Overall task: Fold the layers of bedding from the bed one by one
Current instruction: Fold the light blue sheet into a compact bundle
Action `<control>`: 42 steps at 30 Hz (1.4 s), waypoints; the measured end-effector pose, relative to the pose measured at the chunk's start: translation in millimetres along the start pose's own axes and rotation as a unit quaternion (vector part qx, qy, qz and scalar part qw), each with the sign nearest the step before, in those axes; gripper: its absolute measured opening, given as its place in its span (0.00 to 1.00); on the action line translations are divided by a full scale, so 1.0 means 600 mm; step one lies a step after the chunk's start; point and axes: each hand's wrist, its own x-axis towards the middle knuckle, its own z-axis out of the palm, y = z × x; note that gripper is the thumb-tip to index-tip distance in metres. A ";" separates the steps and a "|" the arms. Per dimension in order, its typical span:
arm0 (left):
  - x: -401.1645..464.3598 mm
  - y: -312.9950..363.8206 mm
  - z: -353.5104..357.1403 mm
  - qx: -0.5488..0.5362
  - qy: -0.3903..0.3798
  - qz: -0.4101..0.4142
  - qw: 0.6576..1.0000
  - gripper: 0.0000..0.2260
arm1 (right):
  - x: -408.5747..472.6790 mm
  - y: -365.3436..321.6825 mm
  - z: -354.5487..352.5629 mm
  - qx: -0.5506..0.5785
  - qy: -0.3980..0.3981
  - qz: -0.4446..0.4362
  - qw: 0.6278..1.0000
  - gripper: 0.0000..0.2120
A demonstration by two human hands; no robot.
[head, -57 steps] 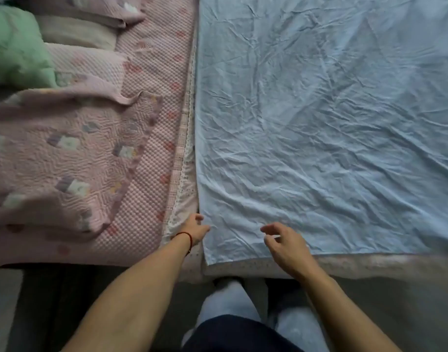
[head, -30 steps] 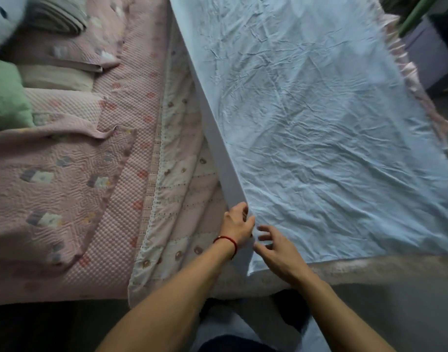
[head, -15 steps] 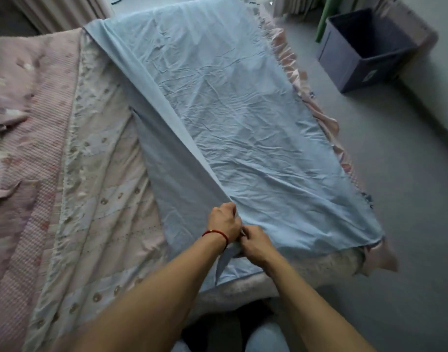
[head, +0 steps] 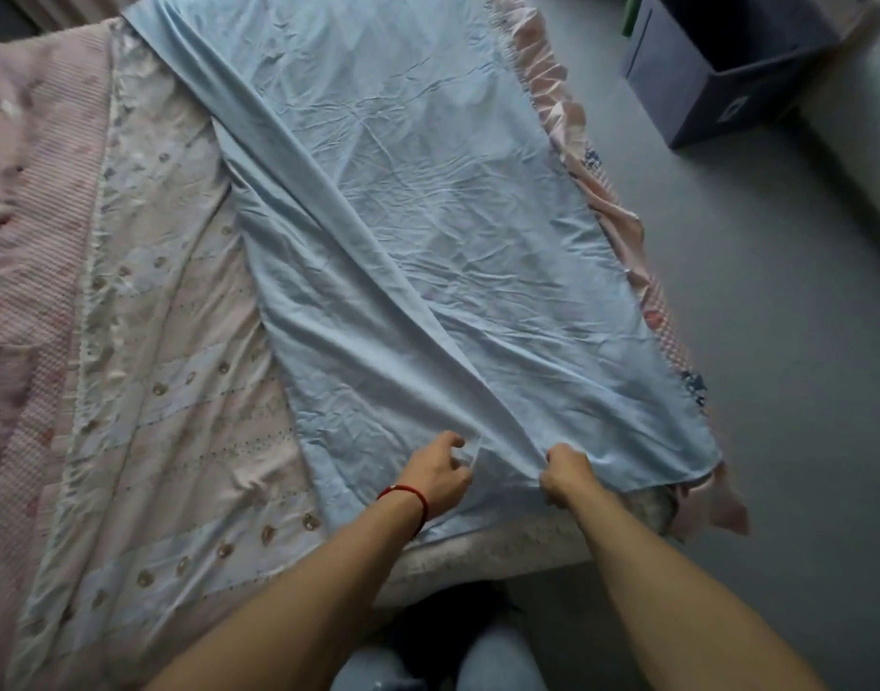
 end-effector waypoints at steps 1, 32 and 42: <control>-0.006 -0.001 -0.004 -0.009 0.002 0.001 1.000 0.21 | -0.004 0.009 0.000 -0.018 -0.019 -0.004 1.000 0.14; -0.040 0.796 0.159 -0.149 0.410 0.153 0.887 0.18 | -0.096 0.285 -0.844 0.143 0.106 -0.432 0.884 0.10; 0.174 0.945 0.042 -0.287 0.452 0.161 0.829 0.17 | 0.054 0.146 -1.023 0.044 0.070 -0.482 0.872 0.12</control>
